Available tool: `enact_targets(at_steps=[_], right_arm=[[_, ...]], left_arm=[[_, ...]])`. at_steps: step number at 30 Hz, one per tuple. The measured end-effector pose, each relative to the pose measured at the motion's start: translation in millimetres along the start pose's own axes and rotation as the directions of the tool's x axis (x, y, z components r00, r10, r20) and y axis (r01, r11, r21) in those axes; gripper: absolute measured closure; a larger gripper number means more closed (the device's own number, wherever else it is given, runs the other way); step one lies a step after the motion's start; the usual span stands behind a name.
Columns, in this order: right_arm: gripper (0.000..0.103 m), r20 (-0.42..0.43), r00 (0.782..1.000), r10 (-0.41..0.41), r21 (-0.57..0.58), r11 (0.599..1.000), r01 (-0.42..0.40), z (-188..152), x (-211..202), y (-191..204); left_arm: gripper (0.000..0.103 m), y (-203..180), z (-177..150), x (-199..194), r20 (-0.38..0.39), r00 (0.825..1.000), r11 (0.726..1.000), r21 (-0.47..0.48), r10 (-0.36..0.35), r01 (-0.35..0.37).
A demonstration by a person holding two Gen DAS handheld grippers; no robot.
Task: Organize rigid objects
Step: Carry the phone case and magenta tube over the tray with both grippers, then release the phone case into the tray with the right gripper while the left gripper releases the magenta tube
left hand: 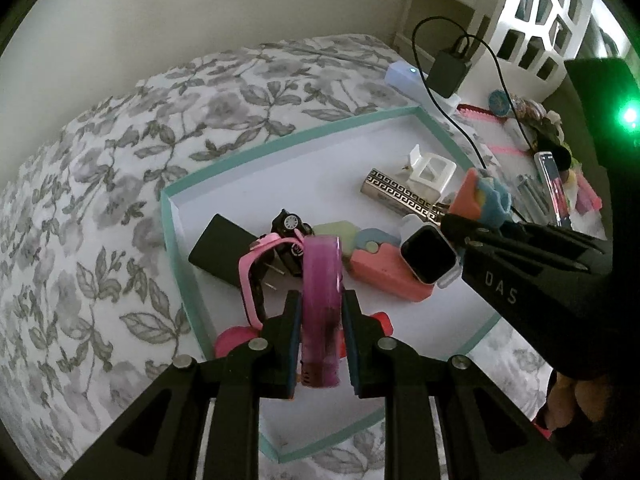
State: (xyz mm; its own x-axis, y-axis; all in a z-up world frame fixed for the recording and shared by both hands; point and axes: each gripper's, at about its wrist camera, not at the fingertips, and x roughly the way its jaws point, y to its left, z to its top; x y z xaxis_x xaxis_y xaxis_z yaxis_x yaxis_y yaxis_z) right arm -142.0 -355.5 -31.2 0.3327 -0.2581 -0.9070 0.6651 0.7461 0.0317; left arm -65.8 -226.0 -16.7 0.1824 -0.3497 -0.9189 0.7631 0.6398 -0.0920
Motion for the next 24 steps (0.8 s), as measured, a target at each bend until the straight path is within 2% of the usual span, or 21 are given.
enact_targets(at_steps=[1,5,8,10,12,14,16,19,20,21,22,24], right_arm=[[0.079,0.000,1.000,0.000,-0.001,1.000,0.000,0,0,0],[0.079,0.010,1.000,0.003,0.001,1.000,-0.003,0,-1,0],[0.077,0.015,1.000,0.004,-0.007,1.000,-0.004,0,-1,2],[0.075,0.016,1.000,0.000,-0.010,1.000,0.000,-1,-1,2],[0.074,0.017,1.000,0.001,-0.005,1.000,-0.001,-2,-1,2],[0.069,0.025,1.000,-0.009,-0.002,1.000,0.009,-4,-3,1],[0.056,0.035,0.999,-0.013,0.003,1.000,0.013,-7,-6,0],[0.046,0.049,0.999,-0.010,0.012,1.000,0.010,-12,-9,-1],[0.044,0.053,0.999,-0.011,0.012,1.000,0.010,-13,-10,-1],[0.038,0.063,0.998,-0.008,0.012,1.000,0.007,-15,-12,-1],[0.030,0.065,0.998,0.003,0.012,1.000,-0.004,-16,-13,-1],[0.027,0.073,0.996,0.040,0.009,0.999,-0.041,-20,-16,1]], left_arm=[[0.081,1,-1,-1,0.003,1.000,1.000,-0.002,-0.002,0.002],[0.065,5,-4,-6,0.021,1.000,1.000,-0.017,0.005,-0.005],[0.063,13,-7,-10,0.026,1.000,0.998,-0.056,-0.004,0.005],[0.058,21,-10,-14,0.033,0.999,0.996,-0.091,-0.001,0.004],[0.040,31,-14,-18,0.044,0.999,0.992,-0.127,0.017,-0.011],[0.035,41,-18,-22,0.053,0.998,0.987,-0.160,0.039,-0.030],[0.033,53,-23,-24,0.056,0.997,0.979,-0.197,0.060,-0.047],[0.026,66,-31,-25,0.051,0.993,0.970,-0.226,0.103,-0.089],[0.017,69,-35,-26,0.052,0.991,0.967,-0.231,0.123,-0.108],[0.012,71,-37,-27,0.055,0.989,0.964,-0.235,0.138,-0.121],[0.012,74,-40,-29,0.060,0.987,0.962,-0.241,0.148,-0.130],[0.010,79,-45,-34,0.072,0.983,0.955,-0.257,0.170,-0.146]])
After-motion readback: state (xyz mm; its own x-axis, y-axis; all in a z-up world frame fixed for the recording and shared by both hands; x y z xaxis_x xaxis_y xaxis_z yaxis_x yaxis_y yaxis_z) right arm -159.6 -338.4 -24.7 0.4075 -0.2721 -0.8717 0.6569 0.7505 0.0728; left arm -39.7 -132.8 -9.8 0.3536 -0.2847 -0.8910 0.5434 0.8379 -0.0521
